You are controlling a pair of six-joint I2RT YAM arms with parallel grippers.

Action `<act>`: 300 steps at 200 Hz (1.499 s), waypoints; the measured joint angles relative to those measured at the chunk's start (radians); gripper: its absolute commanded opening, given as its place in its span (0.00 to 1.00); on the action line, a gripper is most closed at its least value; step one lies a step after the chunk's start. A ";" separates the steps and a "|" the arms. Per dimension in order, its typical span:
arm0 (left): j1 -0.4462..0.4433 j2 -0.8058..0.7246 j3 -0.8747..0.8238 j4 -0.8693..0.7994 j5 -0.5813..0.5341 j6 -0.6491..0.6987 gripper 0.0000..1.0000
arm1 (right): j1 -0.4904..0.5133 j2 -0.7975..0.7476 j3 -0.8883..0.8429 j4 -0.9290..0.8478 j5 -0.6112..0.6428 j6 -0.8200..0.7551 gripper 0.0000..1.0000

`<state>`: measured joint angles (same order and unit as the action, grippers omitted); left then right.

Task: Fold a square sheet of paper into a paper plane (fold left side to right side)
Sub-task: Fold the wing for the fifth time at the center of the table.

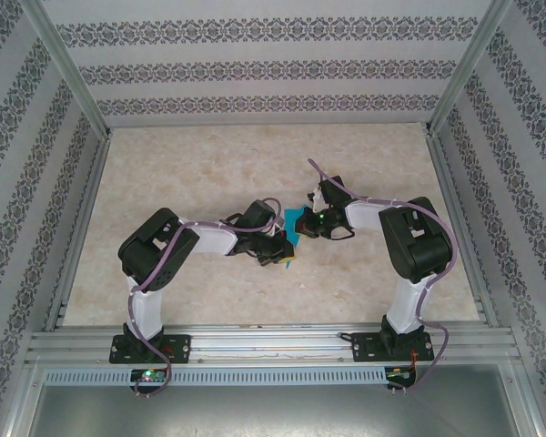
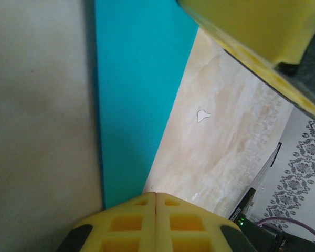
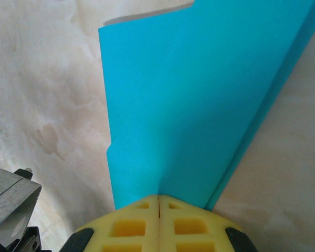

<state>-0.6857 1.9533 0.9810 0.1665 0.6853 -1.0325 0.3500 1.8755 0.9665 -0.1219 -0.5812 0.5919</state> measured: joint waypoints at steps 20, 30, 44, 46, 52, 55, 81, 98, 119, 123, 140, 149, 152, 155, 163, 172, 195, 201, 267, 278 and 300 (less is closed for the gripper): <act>0.000 0.000 -0.001 0.003 0.000 -0.002 0.00 | 0.000 0.000 0.000 0.000 0.000 0.000 0.00; 0.000 0.000 -0.002 0.004 0.001 -0.002 0.00 | 0.000 0.000 0.001 0.000 0.000 0.000 0.00; 0.000 0.000 -0.002 0.005 0.001 -0.002 0.00 | 0.000 0.002 0.003 -0.004 0.000 0.000 0.00; 0.000 0.001 -0.002 0.005 0.001 -0.002 0.00 | 0.000 0.002 0.003 -0.004 0.000 0.000 0.00; 0.000 0.001 -0.002 0.006 0.001 -0.002 0.00 | 0.001 0.002 0.005 -0.005 0.000 0.000 0.00; 0.000 0.002 -0.003 0.006 0.001 -0.002 0.00 | 0.001 0.002 0.005 -0.007 0.000 0.000 0.00; 0.000 0.002 -0.003 0.007 0.003 -0.002 0.00 | 0.002 0.003 0.008 -0.011 0.004 0.000 0.00; -0.001 0.002 -0.004 0.007 0.003 -0.002 0.00 | 0.002 0.004 0.013 -0.019 0.006 0.000 0.00; -0.001 0.002 -0.008 0.014 0.003 -0.001 0.00 | 0.002 0.006 0.017 -0.026 0.007 0.000 0.00; -0.001 0.002 -0.010 0.016 0.003 -0.001 0.00 | 0.002 0.006 0.018 -0.027 0.007 0.000 0.00; -0.002 0.002 -0.017 0.029 0.004 -0.001 0.00 | 0.002 0.008 0.021 -0.034 0.007 -0.001 0.00; -0.002 0.002 -0.022 0.036 0.004 -0.001 0.00 | 0.002 0.009 0.024 -0.037 0.007 -0.004 0.00; -0.002 0.002 -0.024 0.040 0.005 -0.001 0.00 | 0.002 0.010 0.026 -0.039 0.007 -0.004 0.00; -0.002 0.002 -0.026 0.043 0.005 -0.001 0.00 | 0.002 0.010 0.027 -0.041 0.007 -0.005 0.00; -0.002 0.000 -0.032 0.052 0.005 -0.001 0.00 | 0.002 0.011 0.029 -0.045 0.007 -0.007 0.00; -0.002 -0.002 -0.040 0.063 0.005 -0.001 0.00 | 0.002 0.012 0.031 -0.048 0.007 -0.009 0.00; -0.003 -0.015 -0.066 0.082 0.008 -0.001 0.00 | 0.010 0.013 0.035 -0.058 0.005 -0.015 0.00; -0.005 -0.019 -0.072 0.085 0.008 -0.001 0.00 | 0.013 0.014 0.035 -0.060 0.004 -0.015 0.00; -0.013 -0.051 -0.117 0.089 0.015 0.000 0.00 | 0.015 0.019 0.040 -0.069 -0.012 -0.016 0.00; -0.014 -0.056 -0.123 0.090 0.015 0.000 0.00 | 0.014 0.019 0.040 -0.069 -0.013 -0.016 0.00; -0.017 -0.063 -0.135 0.096 0.016 0.000 0.00 | 0.014 0.020 0.040 -0.069 -0.014 -0.016 0.00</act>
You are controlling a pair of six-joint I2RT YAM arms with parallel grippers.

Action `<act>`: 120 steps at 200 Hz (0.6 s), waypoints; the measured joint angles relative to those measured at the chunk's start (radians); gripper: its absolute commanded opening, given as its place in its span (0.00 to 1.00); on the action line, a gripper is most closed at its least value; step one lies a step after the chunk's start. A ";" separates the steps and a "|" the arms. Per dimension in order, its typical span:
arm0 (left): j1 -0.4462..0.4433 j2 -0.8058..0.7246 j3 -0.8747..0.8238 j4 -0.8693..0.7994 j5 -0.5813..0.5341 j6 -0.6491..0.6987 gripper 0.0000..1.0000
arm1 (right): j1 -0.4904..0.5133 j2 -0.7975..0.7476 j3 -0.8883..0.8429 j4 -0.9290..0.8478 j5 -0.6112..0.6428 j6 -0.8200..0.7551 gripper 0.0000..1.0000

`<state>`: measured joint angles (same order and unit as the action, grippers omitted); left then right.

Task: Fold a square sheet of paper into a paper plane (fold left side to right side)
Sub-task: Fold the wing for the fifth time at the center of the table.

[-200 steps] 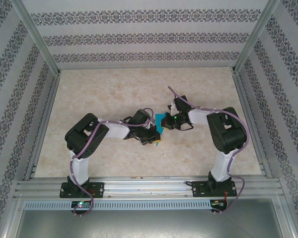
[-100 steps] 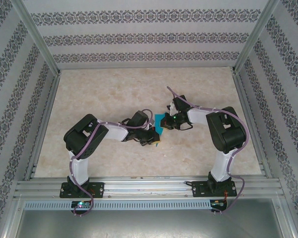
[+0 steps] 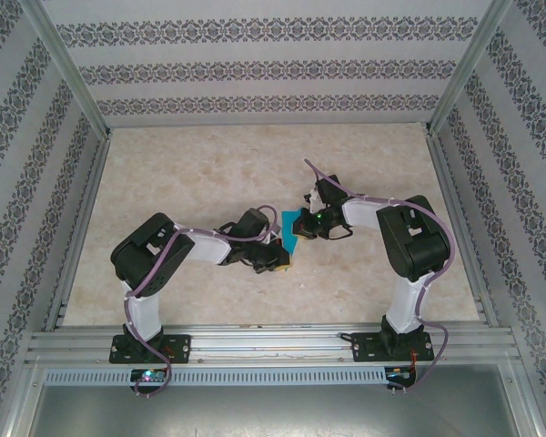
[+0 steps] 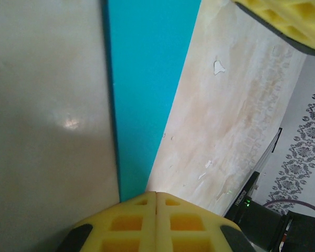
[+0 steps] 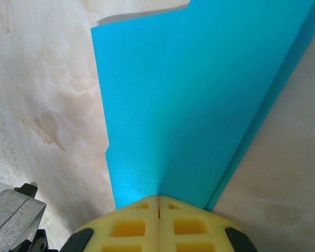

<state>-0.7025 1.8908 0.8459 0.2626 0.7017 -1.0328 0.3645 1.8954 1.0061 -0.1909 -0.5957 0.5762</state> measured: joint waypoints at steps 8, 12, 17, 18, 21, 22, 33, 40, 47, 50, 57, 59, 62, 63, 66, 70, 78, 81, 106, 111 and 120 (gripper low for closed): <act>-0.002 -0.002 -0.003 0.004 -0.001 0.000 0.00 | 0.000 0.000 0.000 0.000 0.000 0.000 0.00; -0.003 -0.002 -0.005 0.007 -0.002 0.000 0.00 | 0.000 0.000 0.000 0.000 0.000 0.000 0.00; -0.003 -0.002 -0.007 0.011 -0.003 0.000 0.00 | 0.000 0.000 0.000 0.000 0.000 0.000 0.00; -0.003 -0.002 -0.008 0.012 -0.002 0.000 0.00 | 0.000 0.000 0.000 0.000 0.000 0.000 0.00; -0.003 -0.003 -0.010 0.014 -0.002 0.000 0.00 | 0.000 0.000 0.000 0.000 0.000 0.000 0.00; -0.003 -0.003 -0.010 0.015 -0.002 0.000 0.00 | 0.000 0.000 0.000 0.000 0.000 0.000 0.00; -0.005 -0.006 -0.018 0.024 -0.003 -0.001 0.00 | 0.000 0.000 0.000 0.000 0.000 0.000 0.00; -0.005 -0.008 -0.023 0.030 -0.002 -0.001 0.00 | 0.000 0.000 0.000 0.000 0.000 0.000 0.00; -0.006 -0.011 -0.028 0.033 -0.002 -0.001 0.00 | 0.000 0.000 0.000 0.000 0.000 0.000 0.00; -0.007 -0.013 -0.031 0.034 -0.002 -0.001 0.00 | 0.000 0.000 0.000 0.000 0.000 0.000 0.00; -0.010 -0.017 -0.035 0.034 -0.002 -0.001 0.00 | 0.000 0.001 0.000 0.000 -0.001 0.000 0.00; -0.011 -0.018 -0.037 0.034 -0.002 -0.001 0.00 | 0.000 0.001 0.000 0.000 -0.001 0.000 0.00; -0.012 -0.019 -0.039 0.034 -0.002 -0.001 0.00 | 0.000 0.001 0.000 0.000 -0.001 0.000 0.00; -0.013 -0.020 -0.039 0.033 -0.002 -0.001 0.00 | 0.000 0.001 0.000 0.000 -0.001 0.000 0.00; -0.015 -0.022 -0.041 0.034 -0.002 -0.001 0.00 | 0.000 0.001 0.000 0.000 -0.001 0.000 0.00; -0.017 -0.024 -0.043 0.032 -0.002 -0.002 0.00 | 0.000 0.001 0.000 0.000 -0.001 0.000 0.00; -0.022 -0.029 -0.047 0.028 -0.001 -0.002 0.00 | 0.000 0.001 0.000 0.000 -0.001 0.000 0.00; -0.023 -0.031 -0.048 0.026 -0.001 -0.002 0.00 | 0.000 0.001 0.000 0.000 -0.001 0.000 0.00; -0.036 -0.053 -0.057 -0.011 0.003 -0.002 0.00 | 0.000 0.001 0.000 0.000 -0.001 0.000 0.00; -0.038 -0.060 -0.059 -0.023 0.006 -0.002 0.00 | 0.000 0.001 0.000 0.000 -0.001 0.000 0.00; -0.041 -0.077 -0.061 -0.051 0.006 -0.002 0.00 | 0.000 0.001 0.000 0.000 -0.001 0.000 0.00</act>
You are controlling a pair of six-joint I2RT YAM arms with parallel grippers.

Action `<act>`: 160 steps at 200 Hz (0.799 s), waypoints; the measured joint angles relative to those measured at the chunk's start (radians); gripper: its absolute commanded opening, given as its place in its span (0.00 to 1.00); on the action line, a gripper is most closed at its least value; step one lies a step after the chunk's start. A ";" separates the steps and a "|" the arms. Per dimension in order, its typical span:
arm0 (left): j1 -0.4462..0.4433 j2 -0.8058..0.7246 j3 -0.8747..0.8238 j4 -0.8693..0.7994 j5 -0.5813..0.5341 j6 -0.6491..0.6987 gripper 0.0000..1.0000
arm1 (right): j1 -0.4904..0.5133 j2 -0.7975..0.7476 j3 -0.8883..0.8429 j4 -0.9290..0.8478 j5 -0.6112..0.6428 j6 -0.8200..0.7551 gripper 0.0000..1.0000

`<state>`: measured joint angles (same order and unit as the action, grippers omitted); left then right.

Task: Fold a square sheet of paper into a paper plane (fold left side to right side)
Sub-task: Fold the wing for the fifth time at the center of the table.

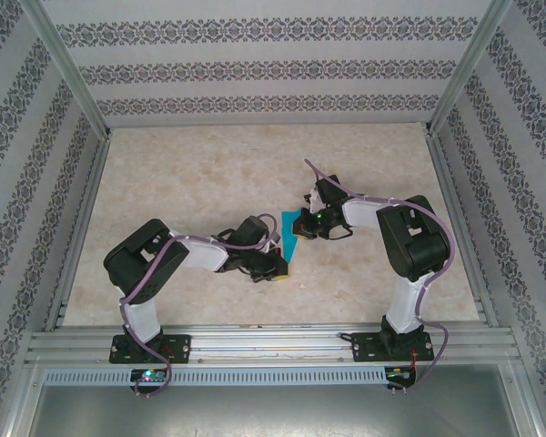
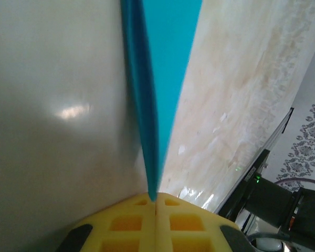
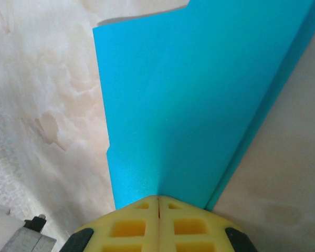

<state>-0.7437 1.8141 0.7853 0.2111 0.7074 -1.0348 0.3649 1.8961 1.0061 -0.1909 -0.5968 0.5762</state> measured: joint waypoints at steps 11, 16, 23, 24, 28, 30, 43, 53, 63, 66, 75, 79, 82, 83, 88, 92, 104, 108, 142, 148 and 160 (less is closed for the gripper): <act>0.001 -0.029 0.002 -0.040 -0.001 0.003 0.00 | 0.000 0.000 0.000 0.000 0.000 0.000 0.00; 0.005 -0.045 0.007 -0.065 0.000 0.005 0.00 | 0.000 0.000 0.000 0.000 0.000 0.000 0.00; 0.008 -0.068 0.018 -0.099 -0.001 0.013 0.00 | 0.000 0.000 0.000 0.000 0.000 0.000 0.00; 0.010 -0.074 0.022 -0.105 -0.001 0.014 0.00 | 0.000 0.000 0.000 0.000 0.000 0.000 0.00; 0.013 -0.086 0.033 -0.124 0.000 0.020 0.00 | 0.000 0.000 0.000 0.000 0.000 0.000 0.00; 0.014 -0.090 0.037 -0.130 0.000 0.022 0.00 | 0.000 0.000 0.000 0.000 0.000 0.000 0.00; 0.034 -0.117 0.082 -0.165 0.000 0.040 0.00 | 0.000 0.000 0.000 0.000 0.000 0.000 0.00; 0.055 -0.125 0.120 -0.178 0.003 0.057 0.00 | 0.000 0.000 0.000 0.000 0.000 0.000 0.00; 0.069 -0.122 0.150 -0.185 0.004 0.069 0.00 | 0.000 0.000 0.000 0.000 0.000 0.000 0.00; 0.073 -0.117 0.161 -0.189 0.005 0.076 0.00 | 0.000 0.000 0.000 0.000 0.000 0.000 0.00; 0.082 -0.103 0.183 -0.198 0.004 0.088 0.00 | 0.000 0.000 0.000 0.000 0.000 0.000 0.00; 0.084 -0.093 0.191 -0.199 0.005 0.092 0.00 | 0.000 0.000 0.000 0.000 0.000 0.000 0.00; 0.084 -0.087 0.197 -0.200 0.006 0.094 0.00 | 0.000 0.000 0.000 0.000 0.000 0.000 0.00; 0.085 -0.083 0.199 -0.200 0.006 0.096 0.00 | 0.000 0.000 0.000 0.000 0.000 0.000 0.00; 0.085 -0.067 0.207 -0.200 0.008 0.100 0.00 | 0.000 0.000 0.000 0.000 0.000 0.000 0.00; 0.085 -0.055 0.211 -0.200 0.010 0.103 0.00 | 0.000 0.000 0.000 0.000 0.000 0.000 0.00; 0.085 -0.013 0.221 -0.200 0.016 0.111 0.00 | 0.000 0.000 0.000 0.000 0.000 0.000 0.00; 0.085 0.003 0.223 -0.201 0.018 0.112 0.00 | 0.000 0.000 0.000 0.000 0.000 0.000 0.00; 0.085 0.092 0.248 -0.207 0.018 0.123 0.00 | 0.002 0.000 0.000 0.000 0.000 0.000 0.00; 0.085 0.103 0.256 -0.208 0.016 0.127 0.00 | 0.003 -0.001 0.000 0.000 0.001 0.000 0.00; 0.085 0.121 0.273 -0.212 0.009 0.138 0.00 | 0.003 -0.001 0.000 0.000 0.002 0.000 0.00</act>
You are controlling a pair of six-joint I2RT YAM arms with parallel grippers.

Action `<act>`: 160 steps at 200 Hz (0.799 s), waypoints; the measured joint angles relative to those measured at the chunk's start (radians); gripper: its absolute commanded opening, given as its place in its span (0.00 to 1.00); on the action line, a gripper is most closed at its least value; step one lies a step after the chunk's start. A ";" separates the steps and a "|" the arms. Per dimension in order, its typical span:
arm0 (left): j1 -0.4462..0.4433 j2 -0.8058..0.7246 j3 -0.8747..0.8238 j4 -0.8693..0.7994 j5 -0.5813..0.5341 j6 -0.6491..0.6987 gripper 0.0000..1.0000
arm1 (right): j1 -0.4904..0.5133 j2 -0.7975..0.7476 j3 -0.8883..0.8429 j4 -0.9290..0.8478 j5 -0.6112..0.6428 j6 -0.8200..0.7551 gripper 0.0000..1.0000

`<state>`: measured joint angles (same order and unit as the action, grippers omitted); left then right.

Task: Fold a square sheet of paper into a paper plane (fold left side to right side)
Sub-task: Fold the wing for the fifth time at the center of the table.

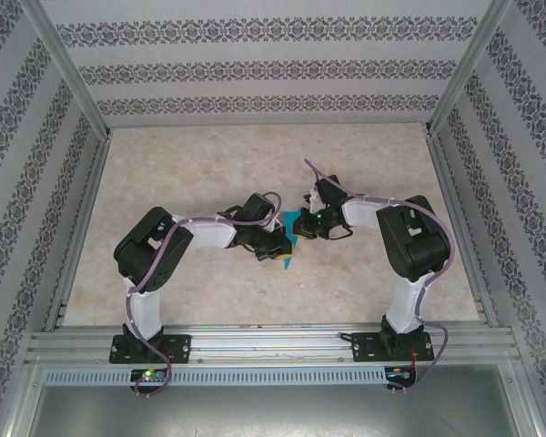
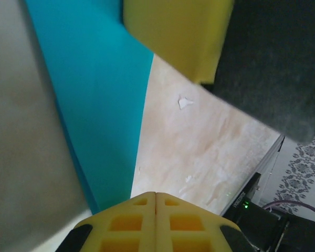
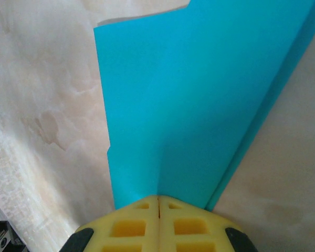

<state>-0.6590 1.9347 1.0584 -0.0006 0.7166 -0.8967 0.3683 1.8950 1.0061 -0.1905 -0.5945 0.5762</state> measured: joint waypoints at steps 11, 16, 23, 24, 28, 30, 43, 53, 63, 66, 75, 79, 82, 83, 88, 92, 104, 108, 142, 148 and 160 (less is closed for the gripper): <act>0.000 0.009 0.007 -0.002 -0.011 0.006 0.00 | 0.001 -0.001 0.000 0.000 0.003 0.000 0.00; 0.000 0.012 0.008 -0.003 -0.014 0.008 0.00 | 0.001 -0.002 0.000 0.000 0.004 0.000 0.00; 0.000 0.018 0.008 -0.006 -0.019 0.011 0.00 | 0.001 -0.002 0.000 0.000 0.004 0.000 0.00; 0.000 0.018 0.008 -0.006 -0.019 0.011 0.00 | 0.001 -0.002 0.000 0.000 0.003 0.000 0.00; 0.000 0.022 0.008 -0.010 -0.024 0.012 0.00 | 0.001 -0.003 0.000 0.000 0.004 0.000 0.00; 0.000 0.024 0.008 -0.012 -0.026 0.013 0.00 | 0.001 -0.003 0.000 0.000 0.004 0.000 0.00; 0.000 0.032 0.008 -0.019 -0.037 0.019 0.00 | 0.003 -0.006 0.000 0.001 0.007 0.000 0.00; 0.000 0.032 0.008 -0.023 -0.043 0.026 0.00 | 0.006 -0.010 0.000 0.000 0.013 0.000 0.00; -0.001 0.032 0.008 -0.024 -0.045 0.030 0.00 | 0.010 -0.015 0.000 0.000 0.023 0.000 0.00; -0.001 0.032 0.008 -0.024 -0.046 0.031 0.00 | 0.010 -0.017 0.000 -0.001 0.026 0.000 0.00; -0.001 0.032 0.008 -0.025 -0.047 0.034 0.00 | 0.010 -0.022 0.000 -0.005 0.032 0.000 0.00; -0.001 0.032 0.008 -0.025 -0.047 0.034 0.00 | 0.012 -0.024 0.000 -0.009 0.033 0.000 0.00; -0.001 0.032 0.007 -0.025 -0.047 0.034 0.00 | 0.013 -0.028 0.000 -0.012 0.036 0.000 0.00; -0.001 0.032 0.007 -0.025 -0.047 0.034 0.00 | 0.013 -0.028 0.000 -0.013 0.037 0.000 0.00; -0.001 0.032 0.006 -0.024 -0.047 0.034 0.00 | 0.013 -0.034 -0.001 -0.017 0.038 -0.001 0.00; -0.001 0.032 0.005 -0.023 -0.047 0.034 0.00 | 0.013 -0.040 -0.001 -0.021 0.039 0.000 0.00; -0.001 0.031 0.003 -0.022 -0.048 0.034 0.00 | 0.012 -0.064 -0.002 -0.026 0.046 0.000 0.00; -0.001 0.031 0.002 -0.021 -0.048 0.034 0.00 | 0.012 -0.074 -0.004 -0.026 0.047 -0.001 0.00; -0.002 0.024 -0.009 -0.014 -0.056 0.034 0.00 | 0.011 -0.163 -0.063 0.011 0.047 -0.003 0.00; -0.002 0.023 -0.010 -0.014 -0.059 0.034 0.00 | 0.013 -0.167 -0.078 0.024 0.046 -0.002 0.00; -0.003 0.022 -0.011 -0.014 -0.062 0.034 0.00 | 0.016 -0.168 -0.101 0.041 0.044 0.002 0.00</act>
<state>-0.6617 1.9568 1.0473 -0.0147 0.6544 -0.8623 0.3843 1.7271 0.9047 -0.1493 -0.5507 0.5777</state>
